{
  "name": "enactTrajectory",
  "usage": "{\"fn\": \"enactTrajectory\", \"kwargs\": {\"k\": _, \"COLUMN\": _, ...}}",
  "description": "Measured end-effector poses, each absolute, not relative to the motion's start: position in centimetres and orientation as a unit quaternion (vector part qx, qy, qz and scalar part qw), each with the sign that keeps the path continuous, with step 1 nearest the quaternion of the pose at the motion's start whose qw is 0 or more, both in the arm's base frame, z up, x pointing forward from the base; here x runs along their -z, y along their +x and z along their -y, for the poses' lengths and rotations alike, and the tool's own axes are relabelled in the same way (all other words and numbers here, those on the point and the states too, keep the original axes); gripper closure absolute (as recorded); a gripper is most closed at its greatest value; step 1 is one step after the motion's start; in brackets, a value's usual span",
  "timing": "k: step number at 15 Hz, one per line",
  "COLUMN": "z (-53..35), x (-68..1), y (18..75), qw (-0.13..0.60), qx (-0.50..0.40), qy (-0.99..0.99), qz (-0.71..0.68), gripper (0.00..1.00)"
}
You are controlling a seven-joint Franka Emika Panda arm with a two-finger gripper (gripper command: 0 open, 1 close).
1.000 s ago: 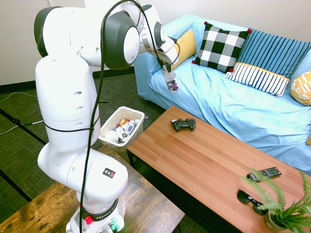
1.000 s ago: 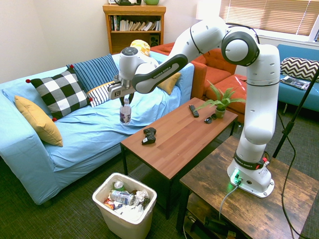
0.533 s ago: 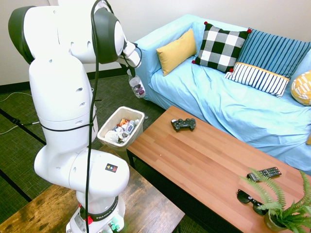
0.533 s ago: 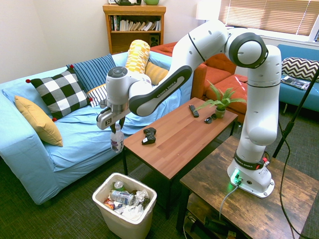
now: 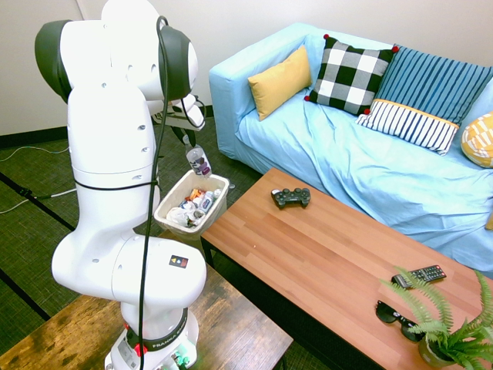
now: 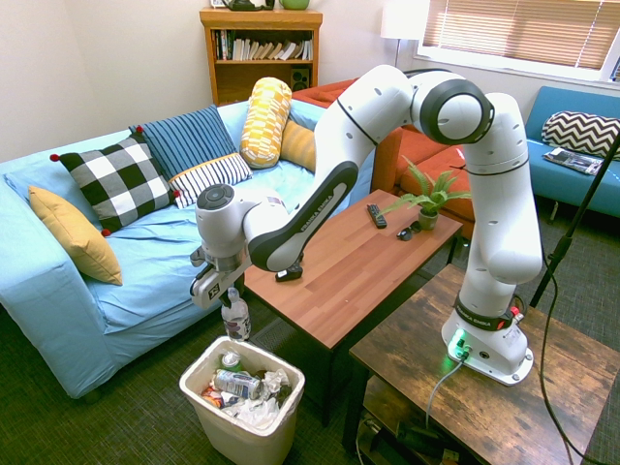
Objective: Throw the bottle in the trash bin
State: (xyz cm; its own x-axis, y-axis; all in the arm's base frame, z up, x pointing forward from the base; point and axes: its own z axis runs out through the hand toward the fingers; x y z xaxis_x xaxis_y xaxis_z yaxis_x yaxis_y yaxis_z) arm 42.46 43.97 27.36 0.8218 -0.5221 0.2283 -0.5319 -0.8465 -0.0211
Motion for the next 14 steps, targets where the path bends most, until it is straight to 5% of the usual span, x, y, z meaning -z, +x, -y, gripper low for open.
{"fn": "enactTrajectory", "kwargs": {"k": 1, "z": -43.88, "x": -26.85, "y": 42.80, "qw": 0.024, "qx": -0.109, "qy": 0.954, "qz": 0.278, "gripper": 0.00}}
{"fn": "enactTrajectory", "kwargs": {"k": 14, "z": -44.01, "x": -26.66, "y": 43.66, "qw": 0.014, "qx": -0.075, "qy": 0.953, "qz": 0.292, "gripper": 0.00}}
